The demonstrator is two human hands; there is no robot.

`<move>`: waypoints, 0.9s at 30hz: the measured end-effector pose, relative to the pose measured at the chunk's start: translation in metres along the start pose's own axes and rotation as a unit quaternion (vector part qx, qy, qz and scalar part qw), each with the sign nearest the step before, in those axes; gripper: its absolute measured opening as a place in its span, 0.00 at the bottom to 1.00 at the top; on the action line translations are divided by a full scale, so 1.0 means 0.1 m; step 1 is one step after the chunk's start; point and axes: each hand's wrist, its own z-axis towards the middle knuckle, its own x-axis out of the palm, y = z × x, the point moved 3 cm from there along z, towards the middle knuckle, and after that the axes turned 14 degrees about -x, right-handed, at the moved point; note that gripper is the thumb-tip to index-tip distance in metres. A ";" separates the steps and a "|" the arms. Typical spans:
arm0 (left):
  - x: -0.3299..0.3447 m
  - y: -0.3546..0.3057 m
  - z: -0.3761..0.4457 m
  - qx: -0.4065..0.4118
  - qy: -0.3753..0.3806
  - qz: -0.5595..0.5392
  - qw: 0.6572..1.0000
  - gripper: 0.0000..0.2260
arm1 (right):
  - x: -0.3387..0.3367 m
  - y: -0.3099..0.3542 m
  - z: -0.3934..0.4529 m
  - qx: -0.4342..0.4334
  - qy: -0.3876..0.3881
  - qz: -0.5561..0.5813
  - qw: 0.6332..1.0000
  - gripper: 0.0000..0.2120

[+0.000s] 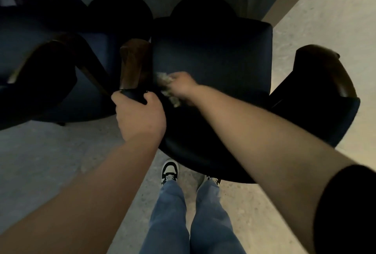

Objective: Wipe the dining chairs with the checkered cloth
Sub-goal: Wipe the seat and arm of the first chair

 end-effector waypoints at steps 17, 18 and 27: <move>-0.02 -0.03 -0.03 0.001 0.020 -0.002 1.000 0.20 | -0.36 -0.31 -0.51 0.059 -0.016 0.014 0.998 0.14; -0.02 -0.03 -0.03 0.000 0.019 -0.002 1.000 0.20 | -0.20 -0.14 -0.48 0.027 -0.028 0.058 0.998 0.14; -0.01 0.02 0.01 0.012 0.011 0.002 1.000 0.20 | -0.51 -0.38 -1.16 -0.004 0.200 -0.300 0.933 0.16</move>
